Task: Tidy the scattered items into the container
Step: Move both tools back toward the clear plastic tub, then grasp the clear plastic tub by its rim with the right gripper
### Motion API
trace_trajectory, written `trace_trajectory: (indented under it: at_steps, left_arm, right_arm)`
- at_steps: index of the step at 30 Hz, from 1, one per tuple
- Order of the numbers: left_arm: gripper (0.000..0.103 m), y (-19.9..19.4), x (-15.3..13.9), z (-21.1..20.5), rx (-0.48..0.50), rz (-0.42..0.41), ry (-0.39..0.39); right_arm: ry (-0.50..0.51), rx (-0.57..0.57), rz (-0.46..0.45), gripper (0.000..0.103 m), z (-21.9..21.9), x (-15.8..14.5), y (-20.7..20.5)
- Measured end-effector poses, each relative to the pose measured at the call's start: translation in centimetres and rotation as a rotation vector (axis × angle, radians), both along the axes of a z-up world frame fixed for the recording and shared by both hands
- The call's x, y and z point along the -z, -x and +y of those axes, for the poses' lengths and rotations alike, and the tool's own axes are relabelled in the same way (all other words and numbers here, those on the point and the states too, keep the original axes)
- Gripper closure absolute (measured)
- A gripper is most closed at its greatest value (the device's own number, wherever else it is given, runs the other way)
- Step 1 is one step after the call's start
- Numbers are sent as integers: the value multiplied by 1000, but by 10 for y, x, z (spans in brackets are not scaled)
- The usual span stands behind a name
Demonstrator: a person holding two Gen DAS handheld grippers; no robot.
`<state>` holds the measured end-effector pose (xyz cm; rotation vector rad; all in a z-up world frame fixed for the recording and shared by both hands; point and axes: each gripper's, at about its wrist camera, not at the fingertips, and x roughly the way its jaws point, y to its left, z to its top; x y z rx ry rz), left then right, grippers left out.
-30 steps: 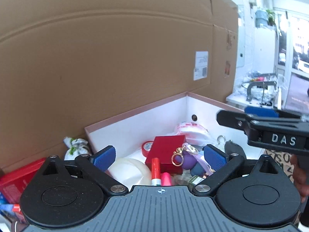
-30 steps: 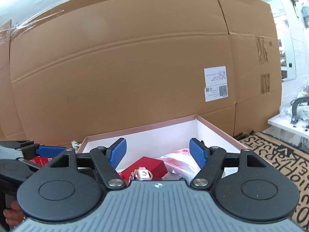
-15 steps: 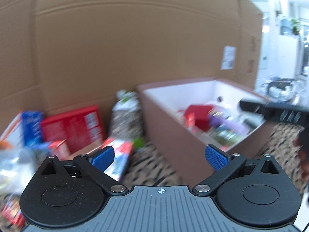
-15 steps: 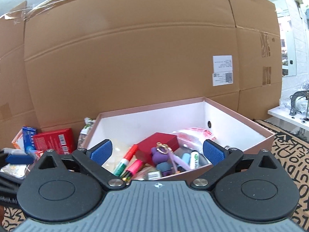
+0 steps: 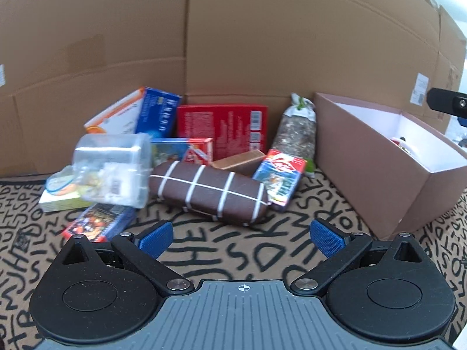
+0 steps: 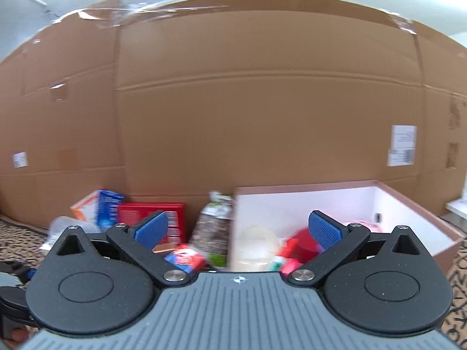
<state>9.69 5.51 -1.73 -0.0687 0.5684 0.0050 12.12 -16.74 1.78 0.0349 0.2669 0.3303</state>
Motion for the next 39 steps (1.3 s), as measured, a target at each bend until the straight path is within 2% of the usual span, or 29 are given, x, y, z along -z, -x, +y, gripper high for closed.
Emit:
trace_trajectory:
  at_steps: [6,13,20,28,32,35,39]
  left_arm:
    - [0,13,10,26,-50,-1,5]
    - [0,16,23,67,-134,8,24]
    - [0,-2,29,108,-219,17,15]
    - [0,-36,13,136,-166,-27,4]
    - [0,-48,20,144,-122,-17,-12]
    - [0,-51,28,146,-77,-15,14]
    - [0,-55,31,146,-54,-53,22]
  right_arm:
    - [22,-106,-1,1,39,-6,11]
    - [76,-183,105,1,80,17,-7]
    - [128,-219,172,1,108,39,-26]
    - [155,-273,182,1,148,43,-41]
    - [77,-281,213,1,162,38,-52]
    - [14,-300,257,1,175,32,-64]
    - [28,-362,270,1,208,32,-70]
